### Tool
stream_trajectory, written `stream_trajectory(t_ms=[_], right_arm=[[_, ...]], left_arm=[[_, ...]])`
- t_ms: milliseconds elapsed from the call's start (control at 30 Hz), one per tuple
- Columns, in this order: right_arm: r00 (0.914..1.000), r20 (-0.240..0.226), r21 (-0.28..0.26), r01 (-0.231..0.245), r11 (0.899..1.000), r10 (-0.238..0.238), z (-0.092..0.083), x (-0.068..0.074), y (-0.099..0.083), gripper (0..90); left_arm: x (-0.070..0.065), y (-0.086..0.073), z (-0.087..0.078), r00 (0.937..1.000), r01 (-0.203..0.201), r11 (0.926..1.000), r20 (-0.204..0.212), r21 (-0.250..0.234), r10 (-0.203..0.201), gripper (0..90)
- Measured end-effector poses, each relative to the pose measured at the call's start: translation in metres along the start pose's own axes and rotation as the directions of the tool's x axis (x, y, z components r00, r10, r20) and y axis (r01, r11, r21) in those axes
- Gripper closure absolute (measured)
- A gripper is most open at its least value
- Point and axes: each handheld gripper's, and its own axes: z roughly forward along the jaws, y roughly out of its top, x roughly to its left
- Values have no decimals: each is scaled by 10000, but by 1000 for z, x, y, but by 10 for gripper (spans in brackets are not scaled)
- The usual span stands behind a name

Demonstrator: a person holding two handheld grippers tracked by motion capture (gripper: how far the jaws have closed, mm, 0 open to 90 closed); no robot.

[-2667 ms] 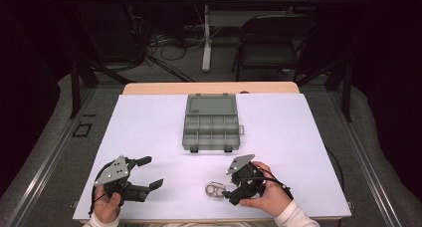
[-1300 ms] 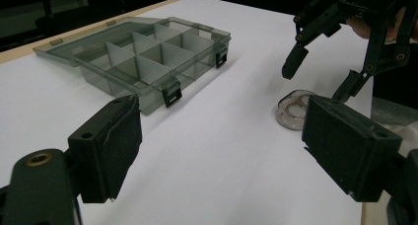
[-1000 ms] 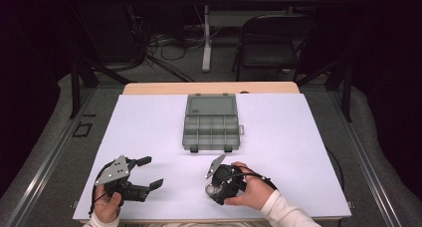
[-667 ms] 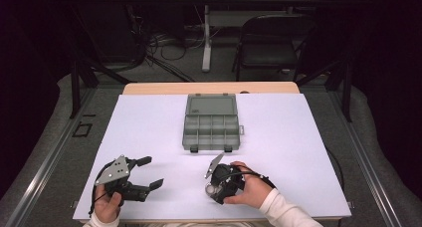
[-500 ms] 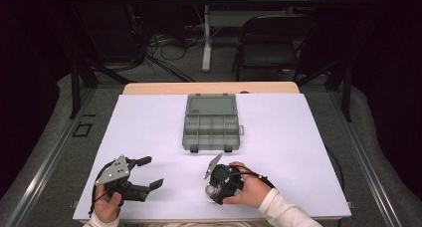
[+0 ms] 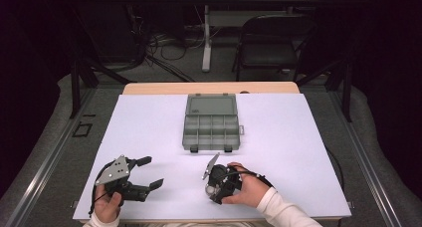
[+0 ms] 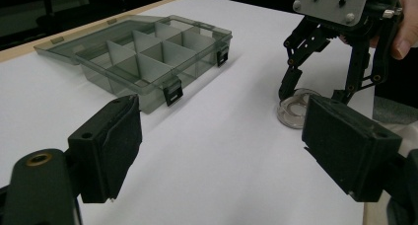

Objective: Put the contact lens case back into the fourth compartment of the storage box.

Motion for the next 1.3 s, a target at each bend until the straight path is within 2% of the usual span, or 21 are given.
stream_trajectory(t_ms=[400, 967, 1300], right_arm=[[10000, 61, 127, -26, 9999, 25, 0, -1, 1, 475], [9997, 26, 278, 257, 9993, -258, 1, -1, 3, 487], [9996, -29, 331, 270, 9991, -270, 0, -2, 3, 488]], left_arm=[[0, 0, 0, 10000, -16, 10000, -2, 11, 16, 160], [0, 0, 0, 10000, -22, 10000, -7, 34, 22, 160], [0, 0, 0, 10000, -25, 10000, -7, 36, 25, 160]])
